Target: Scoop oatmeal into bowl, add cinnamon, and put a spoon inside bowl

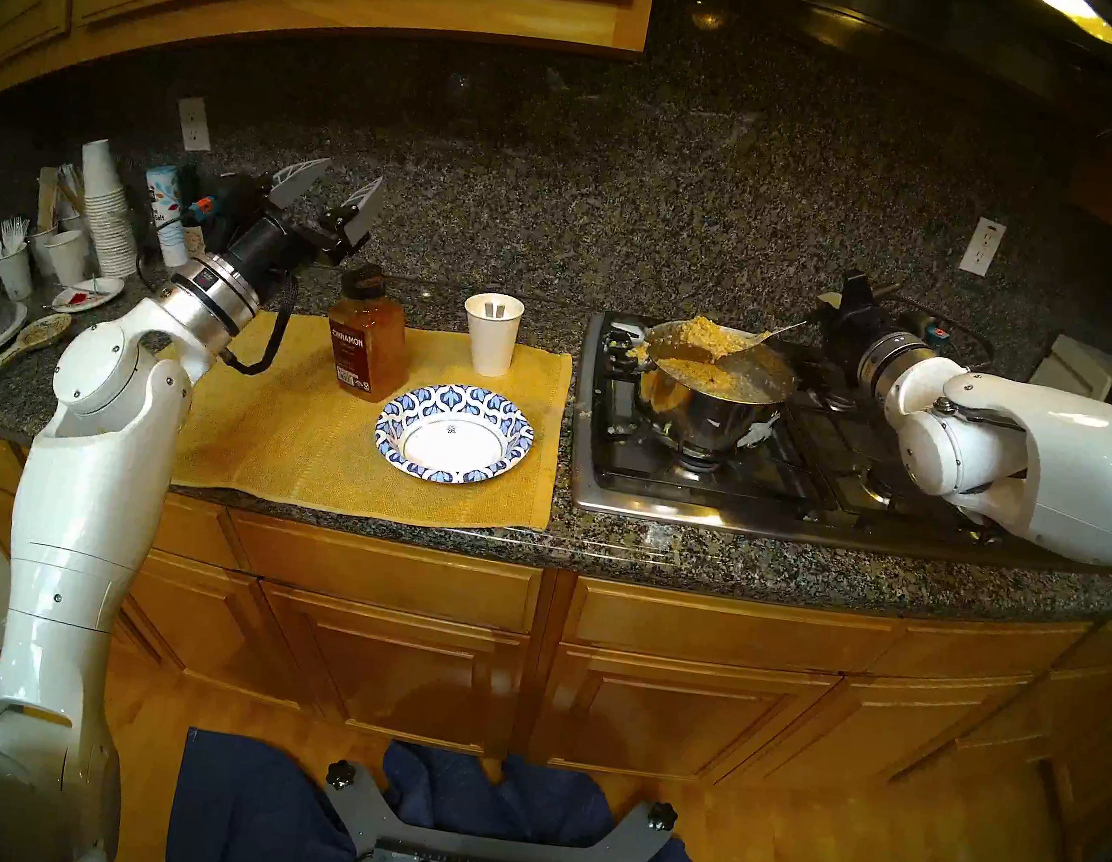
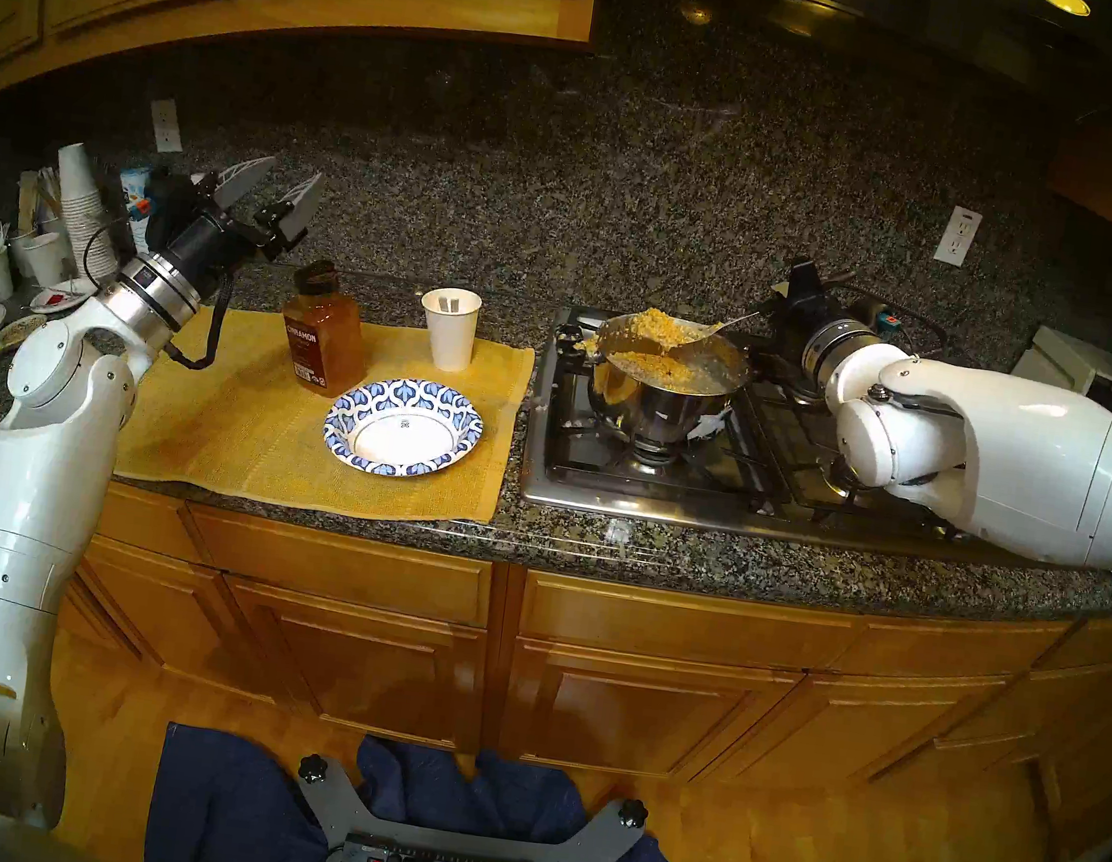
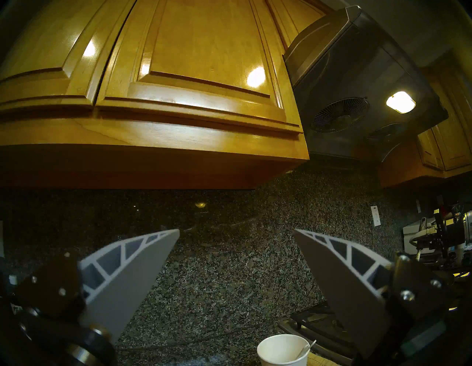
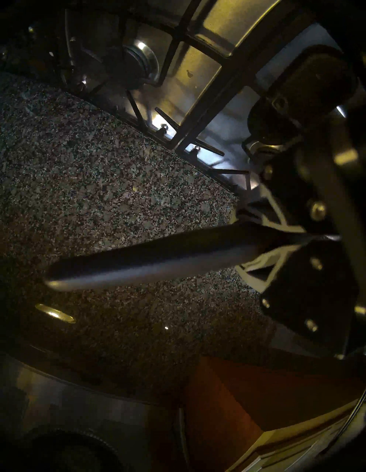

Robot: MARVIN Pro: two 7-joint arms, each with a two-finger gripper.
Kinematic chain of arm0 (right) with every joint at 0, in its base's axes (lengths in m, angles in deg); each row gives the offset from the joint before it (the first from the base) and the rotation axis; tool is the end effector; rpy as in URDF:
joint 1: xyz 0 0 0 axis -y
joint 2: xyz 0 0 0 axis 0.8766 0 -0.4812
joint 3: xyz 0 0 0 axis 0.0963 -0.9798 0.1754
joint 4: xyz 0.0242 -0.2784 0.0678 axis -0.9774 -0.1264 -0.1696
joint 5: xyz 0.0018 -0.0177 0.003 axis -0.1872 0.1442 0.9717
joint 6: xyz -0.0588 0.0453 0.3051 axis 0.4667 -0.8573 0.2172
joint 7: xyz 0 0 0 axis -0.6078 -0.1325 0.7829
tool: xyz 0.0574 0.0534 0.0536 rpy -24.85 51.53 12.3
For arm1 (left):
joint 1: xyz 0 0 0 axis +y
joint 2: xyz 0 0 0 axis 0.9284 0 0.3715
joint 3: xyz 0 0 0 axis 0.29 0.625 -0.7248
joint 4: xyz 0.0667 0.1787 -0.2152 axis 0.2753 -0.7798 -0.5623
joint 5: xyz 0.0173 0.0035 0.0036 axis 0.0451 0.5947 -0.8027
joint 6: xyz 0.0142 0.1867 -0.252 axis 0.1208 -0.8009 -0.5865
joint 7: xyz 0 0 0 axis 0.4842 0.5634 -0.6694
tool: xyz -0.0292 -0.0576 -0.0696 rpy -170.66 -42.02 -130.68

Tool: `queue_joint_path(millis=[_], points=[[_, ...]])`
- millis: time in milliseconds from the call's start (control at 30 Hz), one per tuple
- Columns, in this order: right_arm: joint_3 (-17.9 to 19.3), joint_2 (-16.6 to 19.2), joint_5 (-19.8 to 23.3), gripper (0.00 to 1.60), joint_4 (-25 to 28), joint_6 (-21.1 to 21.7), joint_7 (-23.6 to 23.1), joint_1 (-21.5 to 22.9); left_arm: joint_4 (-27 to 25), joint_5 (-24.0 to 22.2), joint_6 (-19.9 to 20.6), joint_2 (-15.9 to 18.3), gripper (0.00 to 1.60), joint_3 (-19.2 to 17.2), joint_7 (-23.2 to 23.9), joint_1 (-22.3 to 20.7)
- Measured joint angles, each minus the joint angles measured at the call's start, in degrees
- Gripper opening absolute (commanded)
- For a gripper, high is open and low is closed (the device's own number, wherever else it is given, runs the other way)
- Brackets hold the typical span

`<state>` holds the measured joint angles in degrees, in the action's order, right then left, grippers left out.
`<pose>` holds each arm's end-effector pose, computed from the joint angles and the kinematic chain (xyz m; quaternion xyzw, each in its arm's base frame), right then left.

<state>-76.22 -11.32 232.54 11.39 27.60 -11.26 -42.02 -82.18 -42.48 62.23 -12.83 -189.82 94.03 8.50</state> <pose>0.4795 -0.1182 -0.0794 -0.6213 0.3602 -0.5773 0.3886 0.4383 0.1418 -0.0852 0.4995 -0.1542 0.8389 0.1515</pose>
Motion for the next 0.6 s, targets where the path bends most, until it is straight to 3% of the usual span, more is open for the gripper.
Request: queue_joint_path(millis=[600], points=[[3.7, 3.0, 0.0, 0.0, 1.7, 1.0, 1.0, -1.6, 0.0, 0.0, 0.0, 0.0, 1.6, 0.0, 0.0, 0.0]])
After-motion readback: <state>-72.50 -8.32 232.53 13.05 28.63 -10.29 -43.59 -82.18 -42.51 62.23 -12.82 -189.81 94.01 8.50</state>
